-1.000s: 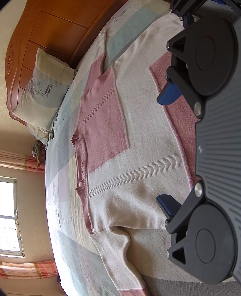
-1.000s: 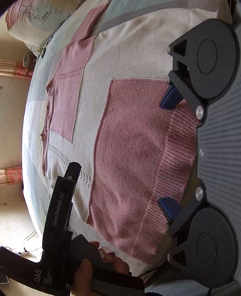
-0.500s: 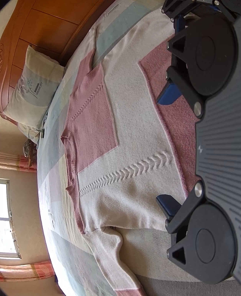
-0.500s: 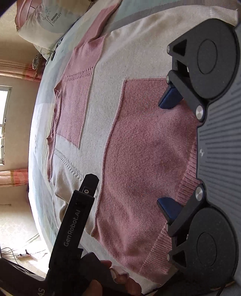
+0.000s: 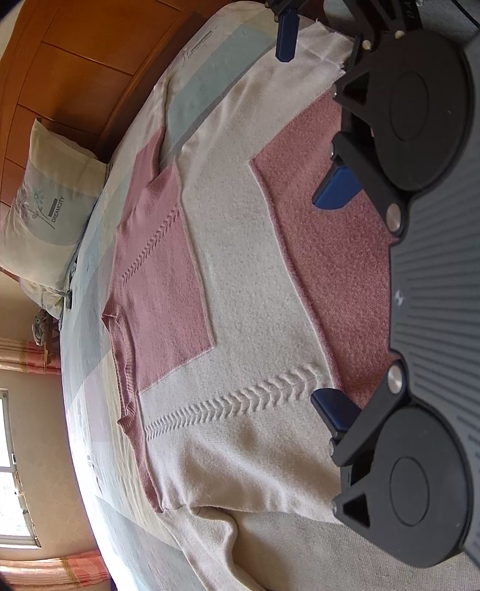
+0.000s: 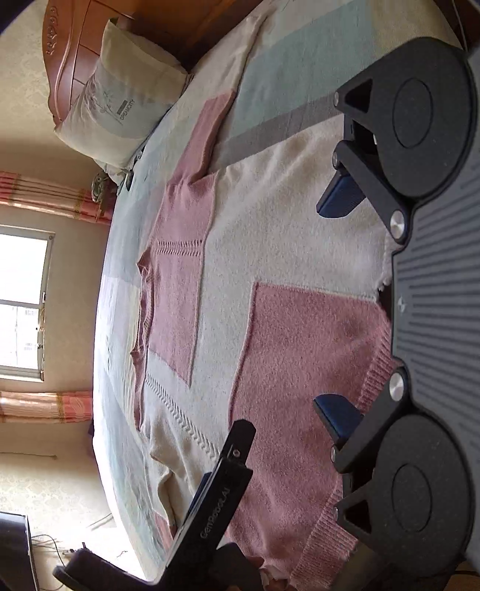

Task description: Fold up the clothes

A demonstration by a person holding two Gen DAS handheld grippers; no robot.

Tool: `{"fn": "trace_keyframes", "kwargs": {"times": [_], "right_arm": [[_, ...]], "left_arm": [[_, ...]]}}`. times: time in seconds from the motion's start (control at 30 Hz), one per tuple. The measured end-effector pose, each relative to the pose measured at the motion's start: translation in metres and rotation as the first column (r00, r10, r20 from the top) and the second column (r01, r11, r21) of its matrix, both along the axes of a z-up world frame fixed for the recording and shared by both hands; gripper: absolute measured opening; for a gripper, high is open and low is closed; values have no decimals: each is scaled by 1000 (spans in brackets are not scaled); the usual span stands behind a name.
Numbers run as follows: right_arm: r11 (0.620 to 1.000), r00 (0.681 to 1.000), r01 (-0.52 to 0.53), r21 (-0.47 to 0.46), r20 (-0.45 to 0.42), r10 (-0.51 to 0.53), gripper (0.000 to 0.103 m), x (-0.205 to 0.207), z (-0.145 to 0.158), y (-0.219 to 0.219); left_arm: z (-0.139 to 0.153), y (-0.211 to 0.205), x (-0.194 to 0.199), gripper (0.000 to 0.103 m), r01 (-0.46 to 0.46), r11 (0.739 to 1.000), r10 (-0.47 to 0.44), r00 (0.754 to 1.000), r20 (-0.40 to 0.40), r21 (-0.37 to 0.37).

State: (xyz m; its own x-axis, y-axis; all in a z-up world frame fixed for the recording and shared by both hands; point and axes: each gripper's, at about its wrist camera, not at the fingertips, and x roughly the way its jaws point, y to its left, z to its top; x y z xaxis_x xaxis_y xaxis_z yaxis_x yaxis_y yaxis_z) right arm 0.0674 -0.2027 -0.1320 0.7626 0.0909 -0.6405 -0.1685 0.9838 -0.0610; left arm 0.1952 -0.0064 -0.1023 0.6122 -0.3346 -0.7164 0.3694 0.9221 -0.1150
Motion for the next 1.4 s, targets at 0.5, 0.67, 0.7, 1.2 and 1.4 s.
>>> {"fn": "trace_keyframes", "kwargs": {"times": [0.5,0.67,0.7,1.2,1.4], "right_arm": [[992,998,10,126,-63,-2,103,32,16,-20],[997,997,-49,65,-61,53,103,59,-6,-5],[996,996,-53,68,-67,58,103,61,-15,-4],[997,985,-75,28,-154,78,103,68,-15,3],[997,987,-73,16,-146,74,103,66,-15,5]], "left_arm": [[-7,3,6,102,-15,997,12,999,-38,-80],[-2,19,36,102,-48,990,41,998,-51,-133],[-1,23,42,102,-54,988,47,997,-53,-142],[-1,78,109,102,-265,939,251,964,-92,-217],[18,87,136,102,-269,916,262,963,-64,-297]]}}
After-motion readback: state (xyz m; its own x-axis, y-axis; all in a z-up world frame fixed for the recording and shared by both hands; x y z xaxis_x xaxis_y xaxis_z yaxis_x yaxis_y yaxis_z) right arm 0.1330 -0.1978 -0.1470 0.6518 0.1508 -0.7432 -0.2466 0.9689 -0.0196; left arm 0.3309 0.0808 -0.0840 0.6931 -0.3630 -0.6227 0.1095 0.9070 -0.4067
